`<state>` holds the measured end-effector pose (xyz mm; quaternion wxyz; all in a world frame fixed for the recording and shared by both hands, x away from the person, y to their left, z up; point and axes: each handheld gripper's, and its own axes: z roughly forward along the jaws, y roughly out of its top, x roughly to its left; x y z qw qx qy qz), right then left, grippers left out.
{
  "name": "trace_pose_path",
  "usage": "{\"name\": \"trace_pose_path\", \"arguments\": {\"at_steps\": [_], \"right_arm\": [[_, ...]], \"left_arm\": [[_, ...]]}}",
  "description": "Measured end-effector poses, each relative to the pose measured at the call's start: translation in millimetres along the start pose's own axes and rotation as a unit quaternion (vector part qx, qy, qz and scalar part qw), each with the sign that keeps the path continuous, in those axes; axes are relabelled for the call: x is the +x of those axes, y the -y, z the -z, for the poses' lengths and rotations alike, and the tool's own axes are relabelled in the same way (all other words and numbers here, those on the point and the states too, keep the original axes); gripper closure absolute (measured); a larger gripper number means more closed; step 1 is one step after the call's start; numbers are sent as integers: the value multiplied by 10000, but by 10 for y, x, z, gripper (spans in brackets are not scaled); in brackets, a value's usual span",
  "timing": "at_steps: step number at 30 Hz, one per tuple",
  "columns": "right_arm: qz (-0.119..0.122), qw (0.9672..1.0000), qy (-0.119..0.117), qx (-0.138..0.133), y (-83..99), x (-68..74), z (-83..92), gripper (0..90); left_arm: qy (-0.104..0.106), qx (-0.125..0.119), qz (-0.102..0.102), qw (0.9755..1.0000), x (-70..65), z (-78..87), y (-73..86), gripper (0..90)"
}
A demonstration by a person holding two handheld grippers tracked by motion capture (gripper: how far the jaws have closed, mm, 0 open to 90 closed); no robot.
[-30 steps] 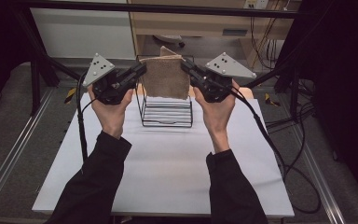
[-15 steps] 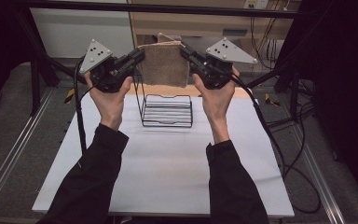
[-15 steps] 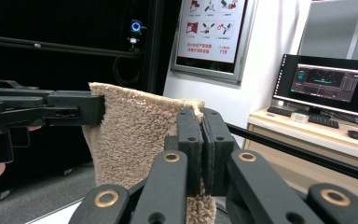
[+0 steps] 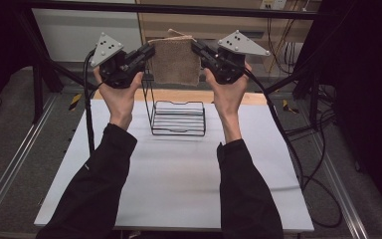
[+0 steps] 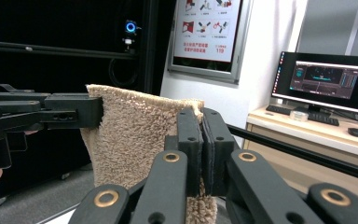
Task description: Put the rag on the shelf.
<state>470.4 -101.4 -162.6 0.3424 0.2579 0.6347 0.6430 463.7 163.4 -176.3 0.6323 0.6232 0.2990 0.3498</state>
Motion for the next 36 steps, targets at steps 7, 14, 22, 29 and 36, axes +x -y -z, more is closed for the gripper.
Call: {"name": "trace_pose_path", "arguments": {"at_steps": [7,14,22,29,36], "right_arm": [[-13,10000,17,19,39,-81,-115,878],[73,10000,55,-9,29,-168,-210,879],[168,9998,70,114,95,-228,-313,878],[270,9995,64,139,135,-280,-386,878],[247,9996,-5,152,269,-327,-424,878]], "left_arm": [[-13,-10,3,10000,104,-134,22,854],[-79,-55,-91,9999,147,-240,17,854],[-11,10,19,10000,223,-336,121,854],[-21,18,11,10000,267,-405,198,855],[-38,96,-64,9999,292,-428,291,855]]}}
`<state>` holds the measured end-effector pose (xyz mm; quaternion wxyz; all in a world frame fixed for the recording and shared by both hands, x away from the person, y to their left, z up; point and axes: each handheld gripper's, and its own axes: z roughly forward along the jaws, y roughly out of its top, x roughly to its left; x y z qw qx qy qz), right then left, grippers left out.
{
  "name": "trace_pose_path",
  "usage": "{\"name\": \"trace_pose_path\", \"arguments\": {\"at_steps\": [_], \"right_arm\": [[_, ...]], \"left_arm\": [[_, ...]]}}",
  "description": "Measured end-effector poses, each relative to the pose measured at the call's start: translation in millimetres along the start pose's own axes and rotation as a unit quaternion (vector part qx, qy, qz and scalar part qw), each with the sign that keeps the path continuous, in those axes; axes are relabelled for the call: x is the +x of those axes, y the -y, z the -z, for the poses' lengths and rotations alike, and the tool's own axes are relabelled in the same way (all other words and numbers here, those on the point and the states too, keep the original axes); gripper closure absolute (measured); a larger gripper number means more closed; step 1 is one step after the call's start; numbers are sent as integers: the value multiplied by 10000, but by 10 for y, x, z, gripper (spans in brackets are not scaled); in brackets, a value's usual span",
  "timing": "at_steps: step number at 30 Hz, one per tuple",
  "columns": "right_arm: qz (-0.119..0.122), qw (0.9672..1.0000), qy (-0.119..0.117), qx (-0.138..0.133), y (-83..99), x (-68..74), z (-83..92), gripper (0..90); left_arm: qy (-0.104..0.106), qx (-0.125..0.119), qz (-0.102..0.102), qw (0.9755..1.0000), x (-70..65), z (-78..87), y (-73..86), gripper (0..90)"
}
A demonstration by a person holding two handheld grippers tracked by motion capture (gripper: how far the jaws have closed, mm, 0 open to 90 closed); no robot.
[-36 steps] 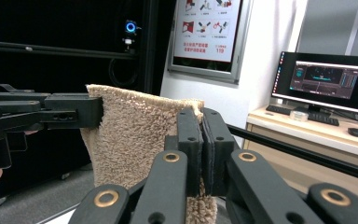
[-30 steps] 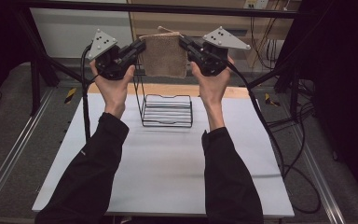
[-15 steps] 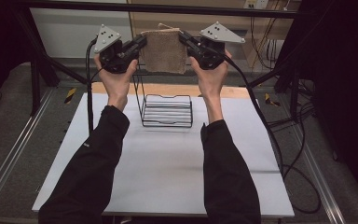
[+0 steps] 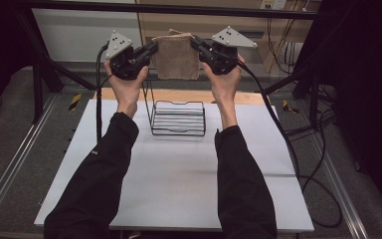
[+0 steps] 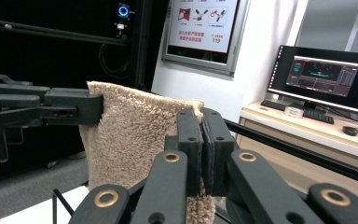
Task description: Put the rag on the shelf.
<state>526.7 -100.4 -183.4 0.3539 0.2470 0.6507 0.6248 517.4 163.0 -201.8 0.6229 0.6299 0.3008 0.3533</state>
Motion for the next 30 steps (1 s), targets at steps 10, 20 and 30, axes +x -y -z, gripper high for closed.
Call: {"name": "trace_pose_path", "arguments": {"at_steps": [10,20,30], "right_arm": [[-72,9997,-176,123,141,31,81,877],[-172,9992,-232,263,257,90,197,877],[14,9986,-248,464,280,189,251,876]], "left_arm": [[231,140,-6,9996,-44,105,133,854],[379,239,-79,9990,-112,211,237,853],[407,405,-160,9982,-128,280,307,852]]}}
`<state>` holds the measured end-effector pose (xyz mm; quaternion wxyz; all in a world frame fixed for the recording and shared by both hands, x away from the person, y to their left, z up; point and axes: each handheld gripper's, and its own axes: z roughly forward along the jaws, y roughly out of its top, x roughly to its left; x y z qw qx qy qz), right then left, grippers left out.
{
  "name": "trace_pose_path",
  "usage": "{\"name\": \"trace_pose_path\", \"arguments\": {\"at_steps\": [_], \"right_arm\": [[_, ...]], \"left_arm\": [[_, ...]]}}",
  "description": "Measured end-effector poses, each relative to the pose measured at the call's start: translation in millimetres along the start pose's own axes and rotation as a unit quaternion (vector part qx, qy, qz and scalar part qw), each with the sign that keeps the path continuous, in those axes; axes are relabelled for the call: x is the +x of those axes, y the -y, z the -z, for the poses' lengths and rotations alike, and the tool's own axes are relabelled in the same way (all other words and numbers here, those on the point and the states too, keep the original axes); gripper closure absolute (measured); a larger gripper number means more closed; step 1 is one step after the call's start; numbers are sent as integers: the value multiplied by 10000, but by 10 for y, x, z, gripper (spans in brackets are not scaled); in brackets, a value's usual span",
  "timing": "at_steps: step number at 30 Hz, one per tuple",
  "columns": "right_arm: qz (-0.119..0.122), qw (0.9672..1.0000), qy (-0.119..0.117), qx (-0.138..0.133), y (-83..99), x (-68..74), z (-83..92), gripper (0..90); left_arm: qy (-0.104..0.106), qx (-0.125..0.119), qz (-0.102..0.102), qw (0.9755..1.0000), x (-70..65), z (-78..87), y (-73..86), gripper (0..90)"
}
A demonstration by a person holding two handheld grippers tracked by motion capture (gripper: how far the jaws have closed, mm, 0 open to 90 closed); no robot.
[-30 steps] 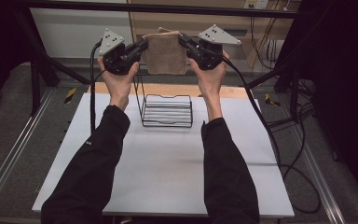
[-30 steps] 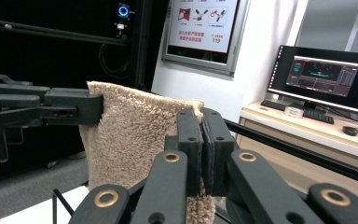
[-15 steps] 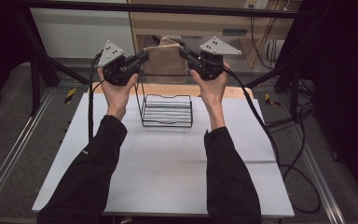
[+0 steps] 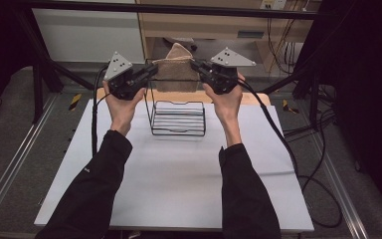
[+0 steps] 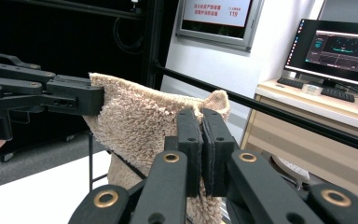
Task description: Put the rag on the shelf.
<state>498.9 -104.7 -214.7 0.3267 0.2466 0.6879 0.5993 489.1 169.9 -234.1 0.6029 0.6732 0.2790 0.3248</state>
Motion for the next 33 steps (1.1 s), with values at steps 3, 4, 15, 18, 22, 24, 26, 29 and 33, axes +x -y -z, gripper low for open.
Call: {"name": "trace_pose_path", "arguments": {"at_steps": [3,4,15,18,22,24,26,29,33], "right_arm": [[26,10000,2,70,11,32,22,876],[15,10000,-8,79,19,40,31,876],[43,9999,-5,143,131,77,39,874],[99,9997,-16,207,144,100,55,872],[221,9993,-9,315,161,160,82,870],[258,9989,-4,384,176,179,84,870],[295,9986,26,438,187,194,88,870],[246,9987,23,450,210,195,98,870],[208,9987,11,465,265,194,112,870]], "left_arm": [[27,23,-24,10000,-16,26,26,852],[40,26,-27,10000,-22,34,40,851],[-11,163,-56,9999,-37,-2,137,849],[24,214,-69,9997,-45,7,172,845],[67,364,-111,9993,-58,28,221,831],[105,439,-61,9990,-59,36,227,819],[160,499,15,9986,-60,55,215,788],[244,612,65,9978,-68,77,189,736],[303,737,102,9968,-95,83,188,728]]}}
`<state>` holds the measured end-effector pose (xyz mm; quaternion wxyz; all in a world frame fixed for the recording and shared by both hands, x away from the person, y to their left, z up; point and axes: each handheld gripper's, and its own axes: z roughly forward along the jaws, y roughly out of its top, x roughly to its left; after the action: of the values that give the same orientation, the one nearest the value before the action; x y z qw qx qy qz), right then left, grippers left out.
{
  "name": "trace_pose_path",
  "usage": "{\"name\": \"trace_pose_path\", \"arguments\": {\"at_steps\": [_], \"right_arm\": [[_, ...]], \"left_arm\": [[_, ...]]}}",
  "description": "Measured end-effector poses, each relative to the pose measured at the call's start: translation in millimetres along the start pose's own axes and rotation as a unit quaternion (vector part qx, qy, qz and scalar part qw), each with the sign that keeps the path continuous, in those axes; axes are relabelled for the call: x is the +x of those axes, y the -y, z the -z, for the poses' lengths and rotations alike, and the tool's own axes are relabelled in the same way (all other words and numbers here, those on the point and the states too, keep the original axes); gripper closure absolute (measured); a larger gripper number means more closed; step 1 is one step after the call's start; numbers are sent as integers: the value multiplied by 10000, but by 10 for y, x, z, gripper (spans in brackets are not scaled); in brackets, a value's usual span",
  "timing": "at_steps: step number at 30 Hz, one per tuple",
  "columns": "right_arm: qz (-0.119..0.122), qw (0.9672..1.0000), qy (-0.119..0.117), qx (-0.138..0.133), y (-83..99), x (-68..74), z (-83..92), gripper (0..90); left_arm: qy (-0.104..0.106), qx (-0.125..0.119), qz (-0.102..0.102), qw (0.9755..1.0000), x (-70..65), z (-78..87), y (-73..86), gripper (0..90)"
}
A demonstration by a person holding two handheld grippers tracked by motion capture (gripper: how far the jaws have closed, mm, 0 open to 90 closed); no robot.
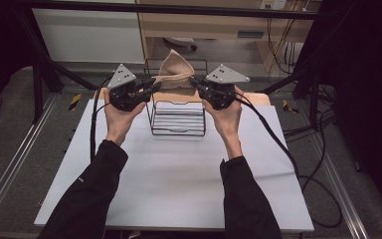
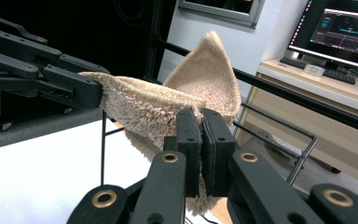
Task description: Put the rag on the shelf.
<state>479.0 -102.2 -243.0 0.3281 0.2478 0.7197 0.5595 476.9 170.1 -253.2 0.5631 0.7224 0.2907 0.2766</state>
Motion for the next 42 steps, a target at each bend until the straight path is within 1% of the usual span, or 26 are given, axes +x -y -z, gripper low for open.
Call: {"name": "trace_pose_path", "arguments": {"at_steps": [2,5,7,10,12,14,16,17,19,20,22,23,25,26,27,28,31,33,35,38,40,42], "right_arm": [[15,10000,2,27,27,6,1,869],[105,9999,-1,75,42,32,5,864],[88,9999,-25,51,36,42,13,851],[-46,9999,-124,5,15,37,49,795],[-179,9995,-193,-160,-21,31,94,763],[-369,9985,-220,-344,-65,2,132,730],[-517,9975,-215,-420,-101,-41,146,716],[-572,9974,-181,-398,-112,-59,138,694],[-556,9981,-88,-263,-134,-77,94,644],[-554,9981,-73,-245,-146,-81,64,643],[-622,9978,-157,-196,-180,-76,-11,652],[-618,9978,-187,-170,-193,-63,-51,669],[-503,9984,-238,-18,-203,-21,-128,759],[-444,9987,-245,21,-199,7,-151,819],[-441,9986,-296,28,-188,32,-161,868],[-445,9983,-371,42,-175,57,-164,881],[-258,9984,-462,178,-136,124,-160,883],[-167,9982,-516,273,-119,149,-151,883],[-75,9979,-529,361,-107,171,-141,882],[31,9975,-542,455,-86,181,-137,877],[-8,9973,-544,502,-60,176,-144,875],[-22,9970,-539,564,-27,171,-157,871]], "left_arm": [[31,43,18,10000,-7,11,9,755],[-23,153,-47,9999,-22,9,31,831],[-60,176,-68,9998,-30,6,44,850],[-108,220,-141,9996,-35,-3,56,858],[-127,238,-160,9995,-32,-9,66,861],[-132,264,-190,9994,-36,-16,74,862],[-153,277,-247,9992,-45,-19,77,863],[-166,285,-281,9991,-49,-21,77,863],[-175,314,-329,9988,-53,-30,80,863],[-173,340,-338,9987,-52,-35,84,864],[-163,369,-340,9986,-51,-43,91,864],[-154,373,-356,9985,-52,-43,94,864],[-133,398,-362,9985,-50,-39,96,863],[-126,386,-342,9986,-48,-31,98,862],[-108,378,-309,9988,-44,-21,98,861],[-81,381,-265,9989,-40,-12,97,858],[-55,420,-213,9989,-30,6,93,844],[-5,460,-109,9989,-22,23,89,826],[44,513,-26,9987,-9,56,73,784],[56,541,67,9985,12,137,21,726],[3,510,100,9986,27,200,-30,704],[-32,423,147,9990,46,267,-95,695]]}}
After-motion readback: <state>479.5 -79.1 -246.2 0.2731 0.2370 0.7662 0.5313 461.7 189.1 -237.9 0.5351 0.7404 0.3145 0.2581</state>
